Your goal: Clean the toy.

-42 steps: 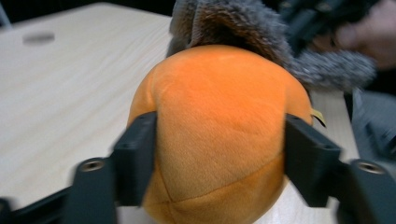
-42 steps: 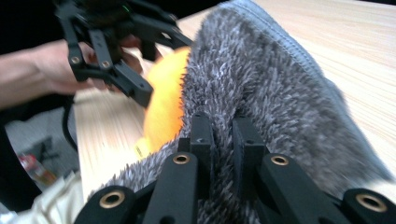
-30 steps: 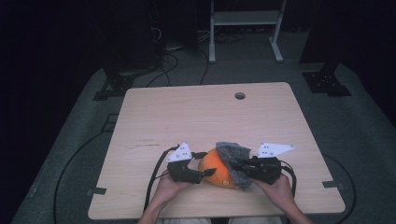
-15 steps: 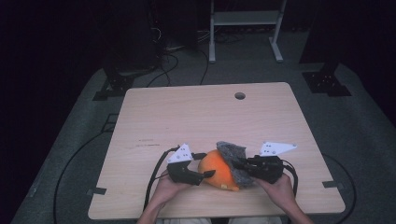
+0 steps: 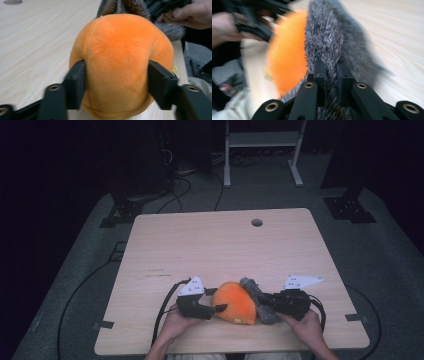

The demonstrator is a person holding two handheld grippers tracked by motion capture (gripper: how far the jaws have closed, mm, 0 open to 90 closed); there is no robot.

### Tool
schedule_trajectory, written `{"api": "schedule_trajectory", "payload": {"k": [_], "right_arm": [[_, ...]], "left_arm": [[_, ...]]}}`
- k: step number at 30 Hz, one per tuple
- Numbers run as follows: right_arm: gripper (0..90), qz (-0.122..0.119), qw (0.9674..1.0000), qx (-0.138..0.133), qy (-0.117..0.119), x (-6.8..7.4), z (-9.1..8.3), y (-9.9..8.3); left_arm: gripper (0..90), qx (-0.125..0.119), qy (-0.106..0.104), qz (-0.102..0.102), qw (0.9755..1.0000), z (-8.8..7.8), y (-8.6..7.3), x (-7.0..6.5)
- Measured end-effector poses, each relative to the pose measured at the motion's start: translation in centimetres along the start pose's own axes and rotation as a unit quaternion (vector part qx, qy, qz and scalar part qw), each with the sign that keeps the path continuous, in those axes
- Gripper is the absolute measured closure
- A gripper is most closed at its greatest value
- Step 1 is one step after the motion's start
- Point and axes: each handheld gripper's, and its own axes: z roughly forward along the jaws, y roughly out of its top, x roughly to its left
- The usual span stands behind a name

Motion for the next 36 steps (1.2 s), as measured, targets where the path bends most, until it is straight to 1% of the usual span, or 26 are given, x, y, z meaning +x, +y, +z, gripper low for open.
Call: {"api": "schedule_trajectory", "payload": {"k": [2,3,4,5,6,8,9,11,12,13,14,15,17,19,20,21,22,23,25,26,28,29,32,33,34,36], "right_arm": [[80.2,0.009,0.9999,-0.005,0.002,-0.2,-0.3,0.0],[80.1,0.014,0.9996,-0.024,0.01,-0.1,-0.7,0.3],[80.1,0.0,0.9986,-0.049,0.02,0.6,-1.0,1.3],[80.1,0.0,0.9986,-0.049,0.02,0.6,-1.0,1.3],[80.1,-0.006,0.9984,-0.052,0.021,1.0,-0.9,1.7],[80.2,-0.017,0.9988,-0.042,0.02,1.4,0.1,2.2],[80.2,-0.018,0.9991,-0.032,0.022,1.3,0.6,2.0],[80.2,-0.003,0.9987,-0.036,0.035,0.9,1.2,1.2],[80.1,-0.001,0.9987,-0.031,0.04,0.7,1.3,0.6],[80.1,-0.001,0.9987,-0.031,0.04,0.7,1.3,0.6],[80.2,-0.002,0.9988,-0.031,0.038,0.7,1.2,0.5],[80.1,-0.005,0.9991,-0.026,0.034,0.7,1.0,0.4],[80.0,-0.011,0.9996,-0.015,0.023,0.5,0.6,0.2],[80.1,-0.001,1.0,-0.003,0.001,-0.1,0.0,0.1],[80.1,0.006,0.9999,-0.005,-0.008,-0.3,-0.3,0.2],[80.1,0.009,0.9992,-0.036,0.012,0.4,-0.8,0.8],[80.1,0.009,0.9992,-0.036,0.012,0.4,-0.8,0.8],[80.1,-0.002,0.9989,-0.043,0.019,1.0,-0.9,1.3],[80.1,-0.044,0.9977,-0.047,0.024,2.9,-0.2,2.7],[80.1,-0.059,0.9969,-0.046,0.025,3.7,0.4,3.2],[80.2,-0.06,0.997,-0.043,0.024,3.6,0.6,3.2],[80.3,-0.049,0.9976,-0.041,0.025,3.0,0.8,2.9],[80.3,-0.014,0.9993,-0.034,0.008,1.3,0.3,1.8],[80.3,-0.008,0.9994,-0.034,0.004,1.1,0.1,1.7],[80.3,-0.007,0.9993,-0.036,0.005,1.2,-0.1,1.7],[80.3,-0.021,0.9983,-0.052,0.018,2.2,-0.4,2.2]], "left_arm": [[43.8,-0.017,0.014,0.003,0.9998,-0.1,0.3,-0.1],[45.6,-0.031,0.023,0.009,0.9992,-0.1,0.4,-0.3],[45.2,-0.04,0.051,0.035,0.9973,0.0,0.8,-0.8],[44.1,-0.04,0.051,0.035,0.9973,0.0,0.8,-0.8],[44.1,-0.039,0.058,0.046,0.9965,0.2,0.8,-1.2],[40.0,-0.028,0.042,0.051,0.9974,0.3,0.8,-1.4],[34.6,-0.023,0.032,0.046,0.9982,0.2,0.7,-1.4],[20.9,-0.029,0.024,0.014,0.9992,0.0,0.6,-0.7],[12.1,-0.035,0.019,-0.032,0.9987,0.1,0.7,0.1],[14.8,-0.035,0.019,-0.032,0.9987,0.1,0.7,0.1],[14.8,-0.033,0.0,-0.039,0.9987,0.4,0.6,0.3],[24.5,-0.027,0.001,-0.029,0.9992,0.5,0.5,0.2],[34.8,-0.026,0.013,0.012,0.9995,0.5,0.6,-0.5],[39.8,-0.024,0.019,0.023,0.9993,0.4,0.8,-0.7],[41.1,-0.026,0.017,0.03,0.9991,0.4,1.0,-0.8],[42.5,-0.025,0.016,0.038,0.9988,0.4,1.1,-1.0],[42.5,-0.026,0.017,0.047,0.9984,0.5,1.2,-1.2],[42.9,-0.024,0.02,0.06,0.9977,0.6,1.4,-1.5],[44.6,-0.017,0.028,0.085,0.9958,0.9,1.7,-2.1],[45.4,-0.014,0.034,0.09,0.9953,0.9,1.7,-2.1],[45.5,-0.013,0.031,0.078,0.9964,0.7,1.4,-1.7],[45.5,-0.013,0.031,0.075,0.9966,0.6,1.3,-1.6],[45.4,-0.019,0.029,0.076,0.9965,0.7,1.3,-1.8],[45.4,-0.018,0.029,0.079,0.9963,0.7,1.3,-1.9],[45.4,-0.019,0.029,0.085,0.9958,0.8,1.4,-2.0],[45.1,-0.021,0.026,0.09,0.9954,0.8,1.4,-2.2]]}}
